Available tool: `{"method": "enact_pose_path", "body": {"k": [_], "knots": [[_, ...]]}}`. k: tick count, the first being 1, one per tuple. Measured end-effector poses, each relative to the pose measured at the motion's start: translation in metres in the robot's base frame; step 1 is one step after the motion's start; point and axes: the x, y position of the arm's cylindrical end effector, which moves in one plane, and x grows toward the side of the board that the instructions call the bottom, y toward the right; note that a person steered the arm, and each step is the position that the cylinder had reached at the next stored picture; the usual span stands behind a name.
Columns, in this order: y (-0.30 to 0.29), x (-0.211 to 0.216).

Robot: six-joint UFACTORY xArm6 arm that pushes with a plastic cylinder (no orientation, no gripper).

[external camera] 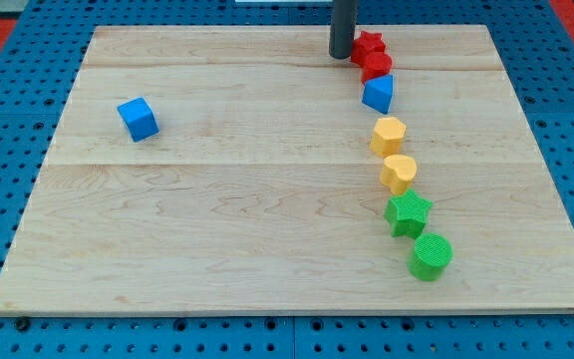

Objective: Place the blue cube left to the yellow hexagon

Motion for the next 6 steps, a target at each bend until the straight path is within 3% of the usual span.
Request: {"method": "enact_pose_path", "body": {"k": [2,3,4,5,6], "knots": [[-0.010,0.001],[-0.112,0.010],[-0.238,0.065],[-0.300,0.073],[-0.303,0.112]]}}
